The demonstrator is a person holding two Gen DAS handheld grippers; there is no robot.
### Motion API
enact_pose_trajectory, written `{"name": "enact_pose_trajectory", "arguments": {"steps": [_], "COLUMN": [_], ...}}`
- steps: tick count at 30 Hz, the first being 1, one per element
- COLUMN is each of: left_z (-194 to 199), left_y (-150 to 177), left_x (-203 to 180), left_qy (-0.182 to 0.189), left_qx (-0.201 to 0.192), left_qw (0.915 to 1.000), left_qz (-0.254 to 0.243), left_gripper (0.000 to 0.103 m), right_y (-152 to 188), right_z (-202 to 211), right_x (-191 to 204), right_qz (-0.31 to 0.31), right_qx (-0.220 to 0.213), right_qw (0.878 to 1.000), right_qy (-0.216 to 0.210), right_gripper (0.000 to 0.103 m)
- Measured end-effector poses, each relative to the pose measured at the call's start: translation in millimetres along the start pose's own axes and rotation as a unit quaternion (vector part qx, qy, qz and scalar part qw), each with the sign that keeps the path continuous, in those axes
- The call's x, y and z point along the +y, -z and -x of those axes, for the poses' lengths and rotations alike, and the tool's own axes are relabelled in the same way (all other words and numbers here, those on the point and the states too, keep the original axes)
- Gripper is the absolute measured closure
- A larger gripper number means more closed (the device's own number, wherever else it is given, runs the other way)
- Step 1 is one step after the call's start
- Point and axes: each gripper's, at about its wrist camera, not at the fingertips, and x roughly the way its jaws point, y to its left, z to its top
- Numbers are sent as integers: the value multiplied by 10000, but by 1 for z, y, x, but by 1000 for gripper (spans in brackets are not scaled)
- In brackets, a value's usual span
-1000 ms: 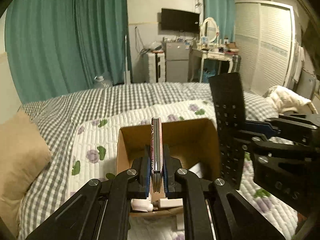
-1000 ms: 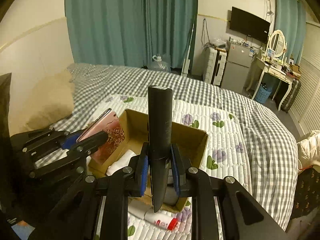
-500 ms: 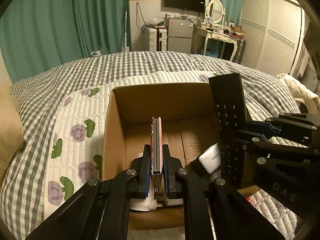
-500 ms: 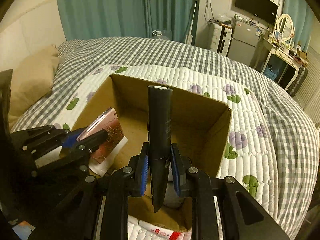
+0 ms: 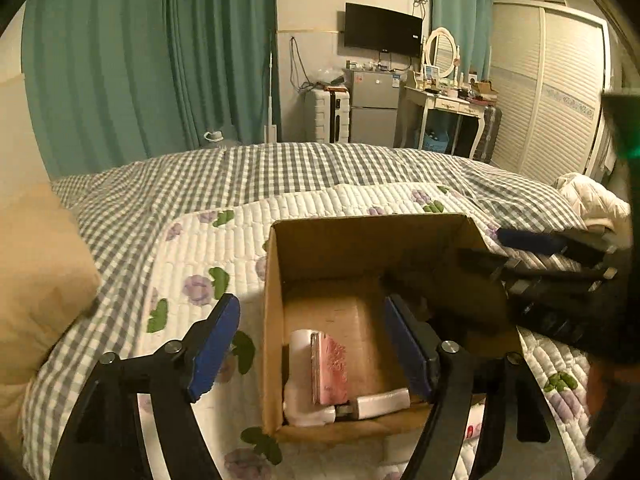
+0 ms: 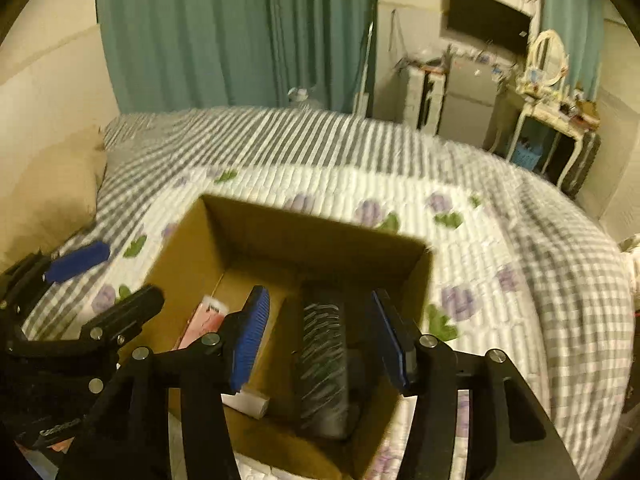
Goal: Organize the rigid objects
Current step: 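Lower the card case and remote into the box and open both tools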
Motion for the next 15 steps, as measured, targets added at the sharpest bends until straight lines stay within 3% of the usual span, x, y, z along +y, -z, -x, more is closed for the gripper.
{"name": "enact_pose_trajectory", "arguments": {"steps": [3,10,15], "left_z": [16,59,71], "left_y": [5,28,55], "left_x": [-1,-9,-8], "left_qy": [-18,-4,67], "left_qx": [-83,-339,-264], "left_qw": [10000,9994,9995], "left_qz": [-31,-46,160], "left_gripper": [21,0,0], "right_y": [-1,24,60], "right_z": [28,84,100], "right_x": [-2,0,-1], "right_qz": [7,130,162], "right_qx": [-220,-477,-455], "right_qw": [9996,9978,9974], "right_qy": [162,431,534], "right_gripper": [37,12,4]}}
